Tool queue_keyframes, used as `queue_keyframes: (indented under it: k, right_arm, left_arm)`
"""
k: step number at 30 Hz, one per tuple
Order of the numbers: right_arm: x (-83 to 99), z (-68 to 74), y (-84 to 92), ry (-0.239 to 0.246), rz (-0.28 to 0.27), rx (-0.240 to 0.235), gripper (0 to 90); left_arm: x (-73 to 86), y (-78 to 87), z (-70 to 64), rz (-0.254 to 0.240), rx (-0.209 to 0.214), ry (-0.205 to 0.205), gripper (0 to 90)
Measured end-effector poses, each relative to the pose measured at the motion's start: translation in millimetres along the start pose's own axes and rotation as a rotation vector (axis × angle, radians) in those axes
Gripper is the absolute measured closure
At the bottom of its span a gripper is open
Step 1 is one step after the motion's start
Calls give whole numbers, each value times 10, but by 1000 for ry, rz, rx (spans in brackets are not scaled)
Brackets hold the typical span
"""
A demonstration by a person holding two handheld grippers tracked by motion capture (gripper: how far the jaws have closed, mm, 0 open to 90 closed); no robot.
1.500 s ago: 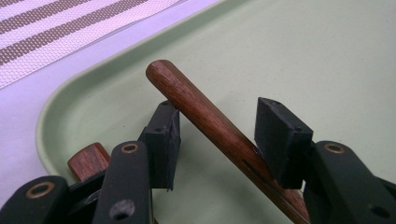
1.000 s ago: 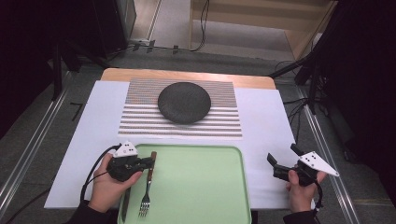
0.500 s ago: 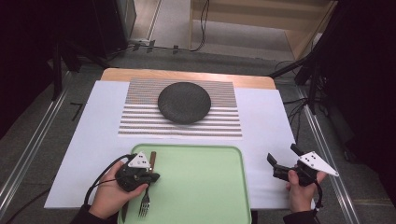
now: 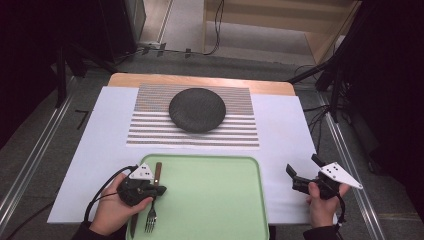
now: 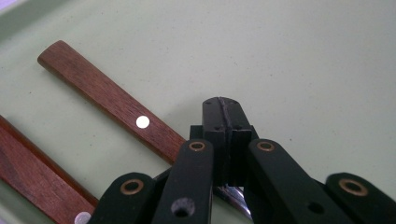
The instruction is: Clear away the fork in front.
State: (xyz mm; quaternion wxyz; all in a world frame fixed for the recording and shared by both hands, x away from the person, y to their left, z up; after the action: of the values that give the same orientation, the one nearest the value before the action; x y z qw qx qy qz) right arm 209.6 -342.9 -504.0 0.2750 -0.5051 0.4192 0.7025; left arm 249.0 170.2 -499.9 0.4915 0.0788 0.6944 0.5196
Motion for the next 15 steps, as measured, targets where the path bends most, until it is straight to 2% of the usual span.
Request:
queue_keyframes:
  k: [5, 7, 10, 15]
  right_arm:
    - [7, -6, 14, -3, -1, 1, 0]
    - [6, -11, 17, 1, -1, 2, 0]
    - [7, -10, 21, 1, 0, 1, 0]
    - [6, -11, 24, 1, -1, 2, 0]
  left_arm:
    - [-13, -4, 6, 0, -6, -1, 895]
    - [-29, 6, 1, -8, 8, 7, 861]
    - [-65, 68, -11, -67, -1, 17, 713]
    - [-102, 171, -12, -168, -55, 47, 413]
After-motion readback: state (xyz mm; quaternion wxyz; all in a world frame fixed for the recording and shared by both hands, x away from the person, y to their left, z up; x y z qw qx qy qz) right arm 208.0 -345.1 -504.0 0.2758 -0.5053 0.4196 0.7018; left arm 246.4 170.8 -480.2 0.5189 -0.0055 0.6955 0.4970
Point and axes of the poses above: each handheld gripper's, and its own axes: y roughly backward along the jaws, x roughly out of its underside, z roughly to its left, the point moved 1 cm from there along -y, roughly forward along the jaws, and after that the axes turned 14 degrees about -x, right-handed, at the moved point
